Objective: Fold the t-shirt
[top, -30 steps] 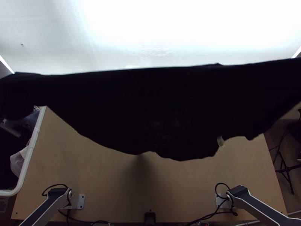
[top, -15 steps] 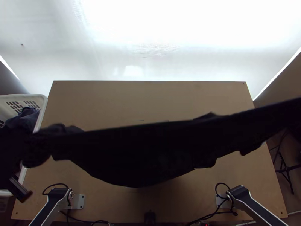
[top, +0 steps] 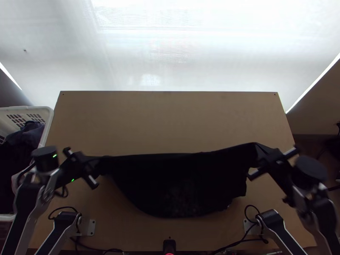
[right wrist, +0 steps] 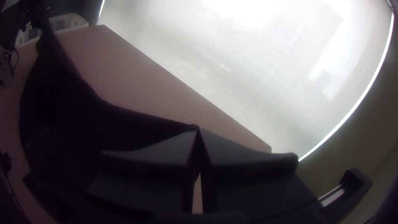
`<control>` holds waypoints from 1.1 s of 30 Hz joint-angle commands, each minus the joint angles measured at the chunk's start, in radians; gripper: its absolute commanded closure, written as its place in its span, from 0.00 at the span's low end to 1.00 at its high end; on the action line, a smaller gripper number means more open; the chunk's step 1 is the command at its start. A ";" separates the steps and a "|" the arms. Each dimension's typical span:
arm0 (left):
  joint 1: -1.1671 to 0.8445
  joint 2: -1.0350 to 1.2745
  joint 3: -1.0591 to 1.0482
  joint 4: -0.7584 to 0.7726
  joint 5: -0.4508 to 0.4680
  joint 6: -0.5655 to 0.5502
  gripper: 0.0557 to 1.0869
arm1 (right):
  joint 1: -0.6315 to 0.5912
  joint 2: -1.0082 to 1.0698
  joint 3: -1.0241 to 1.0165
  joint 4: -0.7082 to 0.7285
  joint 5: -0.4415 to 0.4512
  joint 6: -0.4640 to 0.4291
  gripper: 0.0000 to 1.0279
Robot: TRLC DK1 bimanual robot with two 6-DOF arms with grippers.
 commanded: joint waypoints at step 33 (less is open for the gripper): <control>0.086 1.062 0.555 0.443 -0.154 -0.031 0.04 | -0.300 0.950 0.010 0.843 -0.127 0.041 0.97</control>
